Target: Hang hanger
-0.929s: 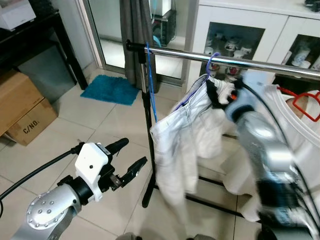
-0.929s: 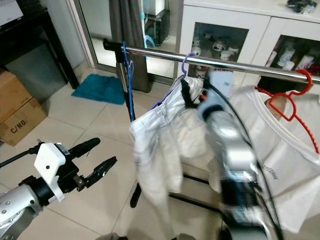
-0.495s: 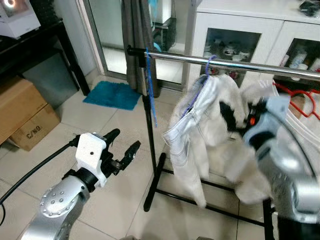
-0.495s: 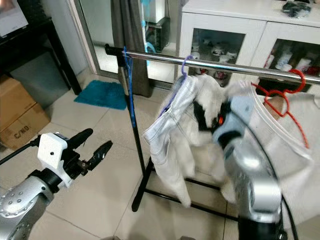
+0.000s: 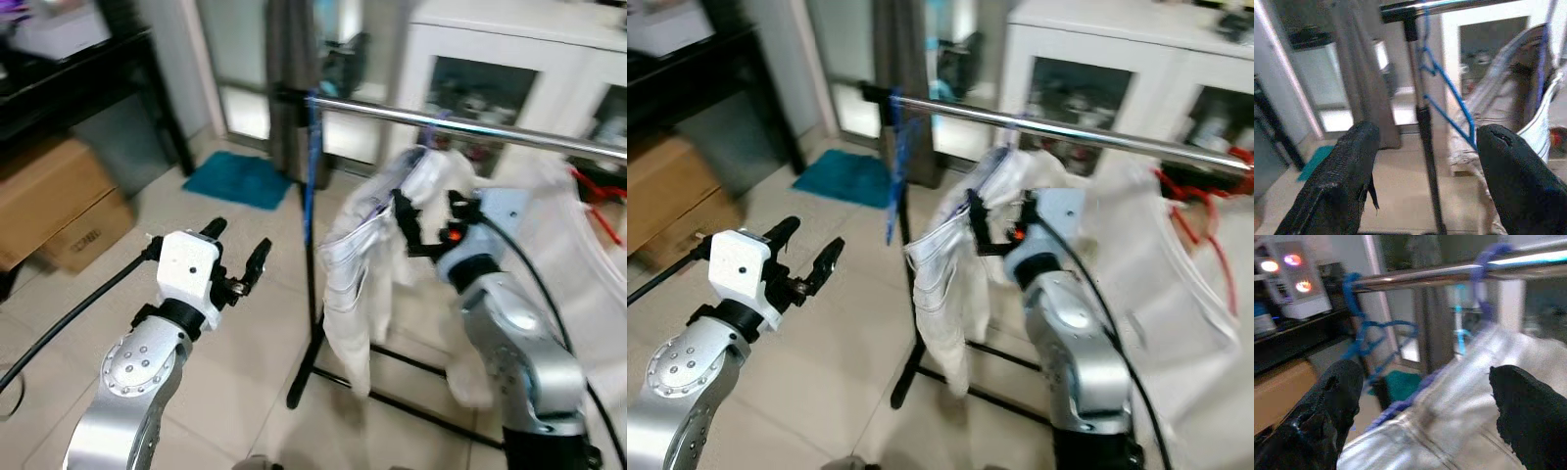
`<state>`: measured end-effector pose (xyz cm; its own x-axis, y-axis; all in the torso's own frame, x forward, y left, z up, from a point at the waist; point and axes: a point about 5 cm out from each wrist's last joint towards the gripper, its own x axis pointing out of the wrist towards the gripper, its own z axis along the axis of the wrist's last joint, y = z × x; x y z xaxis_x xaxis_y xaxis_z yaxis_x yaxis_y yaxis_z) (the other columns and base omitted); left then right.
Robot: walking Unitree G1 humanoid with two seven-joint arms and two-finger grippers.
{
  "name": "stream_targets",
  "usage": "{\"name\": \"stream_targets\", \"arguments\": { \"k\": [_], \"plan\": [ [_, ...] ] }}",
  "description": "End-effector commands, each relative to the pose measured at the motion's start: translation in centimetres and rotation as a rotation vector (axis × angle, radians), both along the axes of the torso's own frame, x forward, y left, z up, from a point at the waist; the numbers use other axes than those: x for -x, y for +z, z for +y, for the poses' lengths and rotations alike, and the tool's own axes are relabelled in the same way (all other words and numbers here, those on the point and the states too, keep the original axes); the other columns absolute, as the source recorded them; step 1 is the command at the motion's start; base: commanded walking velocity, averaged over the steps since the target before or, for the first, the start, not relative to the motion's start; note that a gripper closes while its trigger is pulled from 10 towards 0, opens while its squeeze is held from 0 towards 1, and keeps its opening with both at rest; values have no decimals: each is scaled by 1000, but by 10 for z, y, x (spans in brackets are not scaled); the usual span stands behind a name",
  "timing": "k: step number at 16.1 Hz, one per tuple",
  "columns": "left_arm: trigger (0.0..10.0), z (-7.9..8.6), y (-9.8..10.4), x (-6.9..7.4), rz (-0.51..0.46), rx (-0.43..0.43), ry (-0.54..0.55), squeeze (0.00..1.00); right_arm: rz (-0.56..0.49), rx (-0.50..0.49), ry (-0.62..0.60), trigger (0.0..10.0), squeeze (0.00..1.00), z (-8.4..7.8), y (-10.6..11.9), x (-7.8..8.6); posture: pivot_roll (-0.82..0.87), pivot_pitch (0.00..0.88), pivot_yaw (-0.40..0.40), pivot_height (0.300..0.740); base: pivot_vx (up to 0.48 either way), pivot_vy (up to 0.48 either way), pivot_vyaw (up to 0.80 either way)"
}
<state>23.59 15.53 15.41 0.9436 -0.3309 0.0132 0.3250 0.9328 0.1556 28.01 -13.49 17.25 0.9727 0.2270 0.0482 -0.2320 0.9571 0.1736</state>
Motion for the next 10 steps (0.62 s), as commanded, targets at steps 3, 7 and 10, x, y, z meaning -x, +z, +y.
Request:
{"name": "stream_targets", "arguments": {
  "k": [3,7,10],
  "plan": [
    [10000,-2,-2,-7,-5,-8,17,0,-34,-1,-34,10000,0,-7,4,-5,-99,0,52,740,0,-376,0],
    [10000,-5,-5,-6,0,-17,4,0,-45,28,-67,10000,0,-12,7,-7,-110,0,54,740,0,-373,0],
    [10000,-5,-6,-7,2,-27,-8,0,-62,34,-77,10000,0,-15,8,-5,-118,0,62,740,0,-359,0]
  ]
}}
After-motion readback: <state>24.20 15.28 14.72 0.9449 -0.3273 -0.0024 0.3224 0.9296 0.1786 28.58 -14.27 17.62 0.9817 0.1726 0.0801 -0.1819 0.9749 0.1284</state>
